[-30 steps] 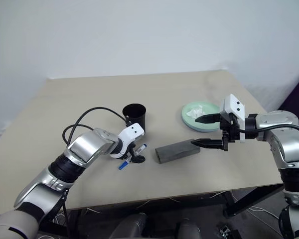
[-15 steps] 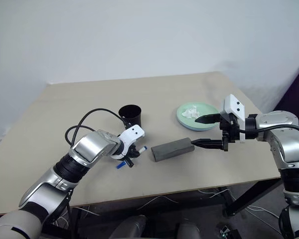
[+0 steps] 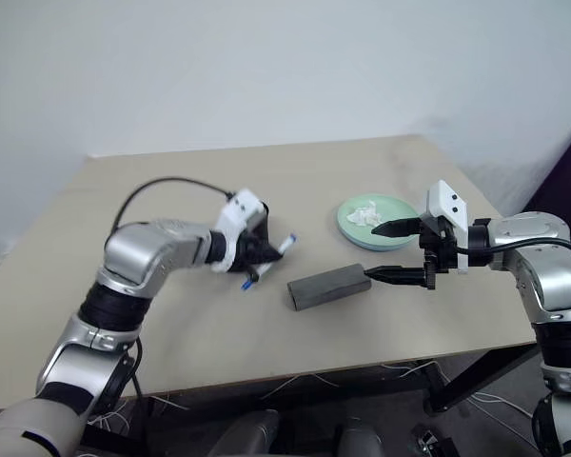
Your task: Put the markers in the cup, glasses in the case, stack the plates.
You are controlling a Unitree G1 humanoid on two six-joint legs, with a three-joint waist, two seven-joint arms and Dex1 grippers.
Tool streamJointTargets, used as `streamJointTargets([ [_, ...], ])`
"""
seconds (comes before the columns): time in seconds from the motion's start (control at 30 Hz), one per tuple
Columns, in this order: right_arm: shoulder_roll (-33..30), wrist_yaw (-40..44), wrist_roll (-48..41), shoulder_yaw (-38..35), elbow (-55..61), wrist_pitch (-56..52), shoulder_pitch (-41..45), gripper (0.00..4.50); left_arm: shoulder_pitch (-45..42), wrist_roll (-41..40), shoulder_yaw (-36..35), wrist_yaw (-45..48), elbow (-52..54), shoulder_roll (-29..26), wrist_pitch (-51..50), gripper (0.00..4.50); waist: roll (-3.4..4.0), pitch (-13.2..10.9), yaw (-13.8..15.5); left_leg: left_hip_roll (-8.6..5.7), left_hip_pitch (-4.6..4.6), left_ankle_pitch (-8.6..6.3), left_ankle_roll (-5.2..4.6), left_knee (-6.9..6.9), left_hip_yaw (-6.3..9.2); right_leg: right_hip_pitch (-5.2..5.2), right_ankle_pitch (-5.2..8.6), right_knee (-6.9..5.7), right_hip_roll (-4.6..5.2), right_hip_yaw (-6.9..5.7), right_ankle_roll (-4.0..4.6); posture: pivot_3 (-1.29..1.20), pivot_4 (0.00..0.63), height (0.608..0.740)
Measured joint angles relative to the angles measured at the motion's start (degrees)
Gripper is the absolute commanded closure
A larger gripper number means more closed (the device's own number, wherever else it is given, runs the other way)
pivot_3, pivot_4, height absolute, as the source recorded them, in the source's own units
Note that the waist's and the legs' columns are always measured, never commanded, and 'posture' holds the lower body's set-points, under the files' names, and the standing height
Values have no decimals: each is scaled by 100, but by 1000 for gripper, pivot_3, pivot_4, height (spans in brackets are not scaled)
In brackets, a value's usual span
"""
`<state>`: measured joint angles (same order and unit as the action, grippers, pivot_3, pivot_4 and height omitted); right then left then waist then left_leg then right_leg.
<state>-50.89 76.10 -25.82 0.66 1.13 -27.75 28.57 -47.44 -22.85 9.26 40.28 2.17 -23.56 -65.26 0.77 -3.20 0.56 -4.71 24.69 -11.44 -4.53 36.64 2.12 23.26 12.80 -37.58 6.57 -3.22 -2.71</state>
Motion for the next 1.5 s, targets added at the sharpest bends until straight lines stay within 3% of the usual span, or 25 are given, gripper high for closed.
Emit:
streamJointTargets([
  [0.1,10,-5,-1,1,4,-17,0,0,-365,-252,-692,-52,-305,398,583,4401,5,2,0,-16,-3,112,-38,14,48,11,0,5,-62,34,-3,0,0,722],
  [0.27,17,-7,-1,1,25,-56,11,0,-733,-88,-1202,-529,-1368,764,1926,4401,-7,0,-3,-113,-9,108,-49,24,142,25,0,32,-78,115,-14,0,0,722],
  [0.5,45,-18,-1,2,36,-72,16,0,-753,436,-1291,-907,-2761,817,3382,4401,-10,-1,32,-119,-4,98,-65,19,160,22,-1,67,-82,110,-14,0,0,722],
  [0.77,45,-27,-1,2,55,-83,15,0,-632,650,-1222,-810,-3051,836,3857,4401,-10,-1,155,-124,-4,94,-72,19,160,20,-1,70,-79,109,-15,0,0,722],
  [1.2,55,-27,-1,2,54,-84,19,0,-173,669,-1188,-650,-2679,677,3740,121,-10,0,183,-124,-5,94,-72,20,160,21,-3,69,-81,111,-14,0,0,722],
  [1.4,99,-23,0,22,26,-80,68,0,-75,614,-1240,-627,-1933,293,3365,54,-10,1,180,-124,-6,94,-72,20,160,22,-10,69,-83,113,-2,0,0,722],
  [1.5,202,-12,3,60,-53,-77,180,0,190,378,-1310,-429,-1235,-152,2843,54,-8,2,130,-124,-7,94,-72,19,161,25,-9,68,-88,119,-2,0,0,722],
])
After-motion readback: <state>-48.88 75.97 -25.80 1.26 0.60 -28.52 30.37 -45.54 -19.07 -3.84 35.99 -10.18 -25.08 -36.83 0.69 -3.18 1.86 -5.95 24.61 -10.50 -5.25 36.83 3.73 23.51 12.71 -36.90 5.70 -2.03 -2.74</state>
